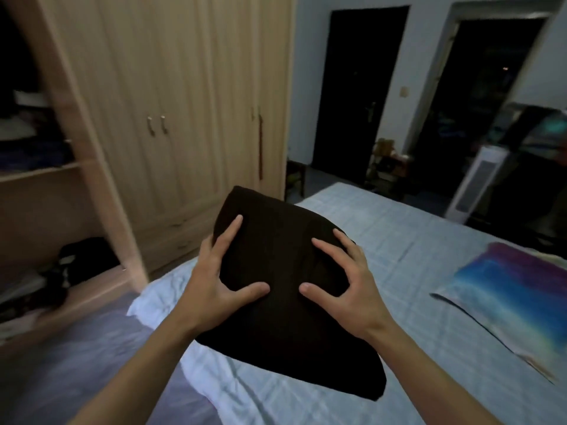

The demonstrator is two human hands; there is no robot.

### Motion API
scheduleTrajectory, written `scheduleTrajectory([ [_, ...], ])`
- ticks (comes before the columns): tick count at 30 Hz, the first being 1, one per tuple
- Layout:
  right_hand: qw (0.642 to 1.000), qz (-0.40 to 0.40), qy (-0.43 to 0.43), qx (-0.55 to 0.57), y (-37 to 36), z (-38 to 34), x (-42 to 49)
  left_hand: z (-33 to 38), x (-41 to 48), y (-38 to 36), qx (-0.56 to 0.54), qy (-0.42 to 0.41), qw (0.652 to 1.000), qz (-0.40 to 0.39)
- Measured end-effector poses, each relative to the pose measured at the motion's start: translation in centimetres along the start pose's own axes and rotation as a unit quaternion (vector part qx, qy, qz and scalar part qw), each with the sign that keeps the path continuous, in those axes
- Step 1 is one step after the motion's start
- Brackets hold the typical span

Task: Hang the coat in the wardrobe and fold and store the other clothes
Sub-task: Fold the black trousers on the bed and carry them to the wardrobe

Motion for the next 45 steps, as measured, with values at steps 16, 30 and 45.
scheduleTrajectory([
  [16,0.975,-0.113,0.176,0.077,-27.8,-24.1,16.7,-8.9,-3.0,35.5,0.080,0.049,0.972,0.213],
  [30,0.919,-0.214,0.272,0.191,-46.3,-33.2,35.8,-17.1,5.9,52.3,0.144,0.128,0.926,0.324],
  [45,0.898,-0.221,0.332,0.186,-62.8,-46.8,47.6,-24.5,10.0,71.9,0.180,0.099,0.900,0.384],
])
Point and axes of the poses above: each hand's wrist, its own x-axis towards the middle knuckle, its own y-axis out of the back of the hand, z = x × y, the point moved 10 cm from there along x, towards the middle knuckle, and after that the axes turned 15 degrees about -x, right-handed, at the moved point
